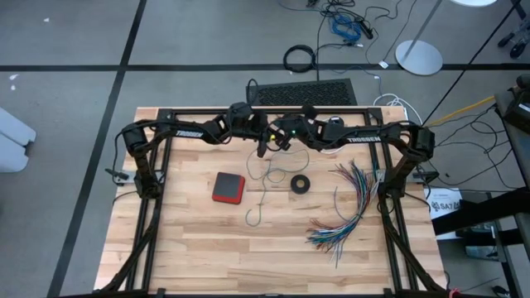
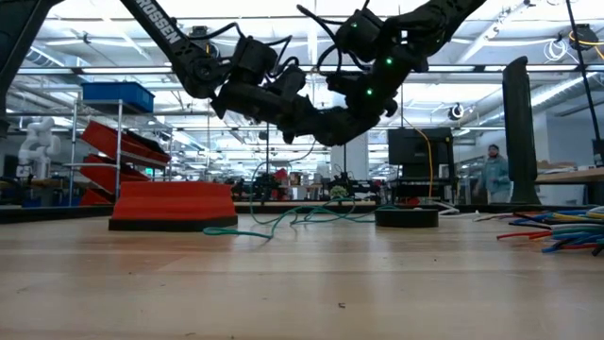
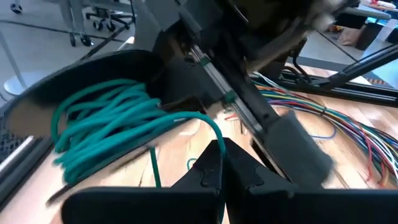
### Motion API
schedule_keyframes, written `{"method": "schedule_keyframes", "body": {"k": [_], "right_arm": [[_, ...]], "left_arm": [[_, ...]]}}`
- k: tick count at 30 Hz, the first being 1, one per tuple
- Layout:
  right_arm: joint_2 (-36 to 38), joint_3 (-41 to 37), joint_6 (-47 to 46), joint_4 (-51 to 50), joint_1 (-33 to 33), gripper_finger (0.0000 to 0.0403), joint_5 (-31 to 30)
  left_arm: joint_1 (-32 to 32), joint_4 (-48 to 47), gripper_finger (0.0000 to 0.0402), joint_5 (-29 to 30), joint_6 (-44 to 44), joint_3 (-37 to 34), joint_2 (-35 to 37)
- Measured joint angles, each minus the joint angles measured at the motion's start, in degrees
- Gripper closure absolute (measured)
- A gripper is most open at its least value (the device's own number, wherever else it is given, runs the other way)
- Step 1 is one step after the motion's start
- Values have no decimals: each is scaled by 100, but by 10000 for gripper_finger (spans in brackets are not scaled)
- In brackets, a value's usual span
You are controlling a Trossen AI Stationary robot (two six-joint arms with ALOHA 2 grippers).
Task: Coiling cords
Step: Coil the green wire cable on the spool
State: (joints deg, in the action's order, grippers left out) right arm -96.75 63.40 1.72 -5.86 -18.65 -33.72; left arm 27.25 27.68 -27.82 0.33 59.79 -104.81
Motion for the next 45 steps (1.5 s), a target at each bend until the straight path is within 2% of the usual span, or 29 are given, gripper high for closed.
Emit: {"method": "schedule_keyframes", "body": {"k": [5,11,16,24,28,34,40,45], "right_arm": [[0,0,-237,396,0,403,106],[0,0,-362,450,-2,403,130],[0,-2,-292,437,-4,403,635],[11,-2,-328,973,-13,403,1305],[35,-2,-329,1217,-26,403,1554],[216,-2,-289,1149,-46,403,1752],[560,-4,-100,1332,-28,403,1657],[728,0,-80,1765,-20,403,1654]], "left_arm": [[-67,165,400,263,-12,1,0],[-68,296,400,298,-127,0,0],[-65,-50,392,297,186,0,0],[-54,-272,350,61,455,-13,-11],[-59,-403,333,14,459,-22,-11],[77,-390,329,-170,495,-22,-11],[191,0,328,-583,414,-17,-5],[183,1013,328,-887,126,-15,-4]]}}
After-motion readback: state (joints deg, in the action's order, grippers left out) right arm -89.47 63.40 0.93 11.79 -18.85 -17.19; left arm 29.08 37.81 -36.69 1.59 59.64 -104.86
